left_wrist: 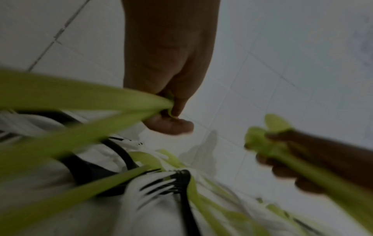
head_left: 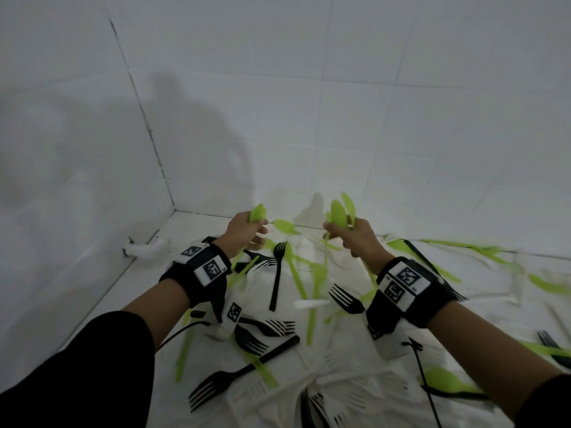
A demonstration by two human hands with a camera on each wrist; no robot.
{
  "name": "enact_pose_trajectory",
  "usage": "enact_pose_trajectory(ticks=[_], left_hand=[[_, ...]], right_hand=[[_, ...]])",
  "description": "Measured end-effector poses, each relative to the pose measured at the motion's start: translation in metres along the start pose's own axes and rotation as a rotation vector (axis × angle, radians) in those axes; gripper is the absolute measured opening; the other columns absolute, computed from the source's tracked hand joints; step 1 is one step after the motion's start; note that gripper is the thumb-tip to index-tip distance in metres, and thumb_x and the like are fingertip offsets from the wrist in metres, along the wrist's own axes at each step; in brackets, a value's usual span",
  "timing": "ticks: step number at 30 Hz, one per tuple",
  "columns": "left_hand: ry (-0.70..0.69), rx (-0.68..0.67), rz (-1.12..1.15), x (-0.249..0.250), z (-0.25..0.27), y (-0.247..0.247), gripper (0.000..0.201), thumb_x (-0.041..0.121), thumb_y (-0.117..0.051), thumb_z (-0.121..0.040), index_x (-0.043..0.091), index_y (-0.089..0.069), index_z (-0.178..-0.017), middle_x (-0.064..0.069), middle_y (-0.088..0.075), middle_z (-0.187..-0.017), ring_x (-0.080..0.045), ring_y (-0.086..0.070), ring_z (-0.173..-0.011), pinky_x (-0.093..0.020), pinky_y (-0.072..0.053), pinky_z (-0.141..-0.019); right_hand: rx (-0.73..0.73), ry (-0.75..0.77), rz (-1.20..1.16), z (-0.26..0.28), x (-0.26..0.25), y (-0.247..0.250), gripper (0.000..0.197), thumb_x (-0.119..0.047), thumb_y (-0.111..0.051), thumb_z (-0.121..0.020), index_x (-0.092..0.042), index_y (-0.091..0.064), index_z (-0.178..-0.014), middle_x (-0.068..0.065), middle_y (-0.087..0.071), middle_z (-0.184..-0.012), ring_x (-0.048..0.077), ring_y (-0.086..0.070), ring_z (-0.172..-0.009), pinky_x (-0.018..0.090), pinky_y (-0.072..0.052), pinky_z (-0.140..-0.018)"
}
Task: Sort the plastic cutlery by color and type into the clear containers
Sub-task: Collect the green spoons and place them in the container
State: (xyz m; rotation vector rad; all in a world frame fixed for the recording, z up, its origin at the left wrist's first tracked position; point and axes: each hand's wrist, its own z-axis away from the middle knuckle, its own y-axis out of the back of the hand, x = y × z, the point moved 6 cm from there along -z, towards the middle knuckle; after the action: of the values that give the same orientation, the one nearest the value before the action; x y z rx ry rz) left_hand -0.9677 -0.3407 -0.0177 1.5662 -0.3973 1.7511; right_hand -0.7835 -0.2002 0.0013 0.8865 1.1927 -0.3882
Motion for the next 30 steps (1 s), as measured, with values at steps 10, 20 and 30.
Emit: enact_pose_trajectory(ticks=[10,20,30], left_hand=[[-0.321,-0.145,-1.086,-0.01,-0.016,-0.012,0.045,0.011,-0.067,-0.08,0.019,-0.06,-0.124,-0.01,-0.049,-0.123,-0.027,-0.048,-0.117,-0.034,-0.038,-0.092],[-0.434,-0.106,-1.234,-0.005,-0.004,-0.009,0.03,0.017,-0.06,-0.082,0.016,-0.067,-0.11,-0.006,-0.061,-0.114,-0.024,-0.053,-0.11,-0.028,-0.04,-0.078],[-0.466,0.19,-0.688,0.022,0.007,0.029,0.015,0.032,-0.067,-0.082,0.02,-0.066,-0.089,0.003,-0.063,-0.084,-0.014,-0.055,-0.081,-0.025,-0.034,-0.066]], right_hand=[[0.06,0.278,0.426,-0.016,-0.04,-0.006,0.025,-0.003,-0.062,-0.075,0.005,-0.062,-0.099,0.022,-0.065,-0.09,0.038,-0.061,-0.083,0.04,-0.048,-0.073],[-0.131,0.263,0.787,-0.041,0.004,-0.054,0.04,-0.019,-0.067,-0.082,-0.007,-0.059,-0.12,0.018,-0.056,-0.117,0.031,-0.051,-0.113,0.032,-0.037,-0.086],[-0.143,0.201,0.916,-0.041,0.009,-0.052,0.047,-0.02,-0.065,-0.083,-0.012,-0.052,-0.127,0.014,-0.055,-0.126,0.031,-0.05,-0.118,0.036,-0.042,-0.089]])
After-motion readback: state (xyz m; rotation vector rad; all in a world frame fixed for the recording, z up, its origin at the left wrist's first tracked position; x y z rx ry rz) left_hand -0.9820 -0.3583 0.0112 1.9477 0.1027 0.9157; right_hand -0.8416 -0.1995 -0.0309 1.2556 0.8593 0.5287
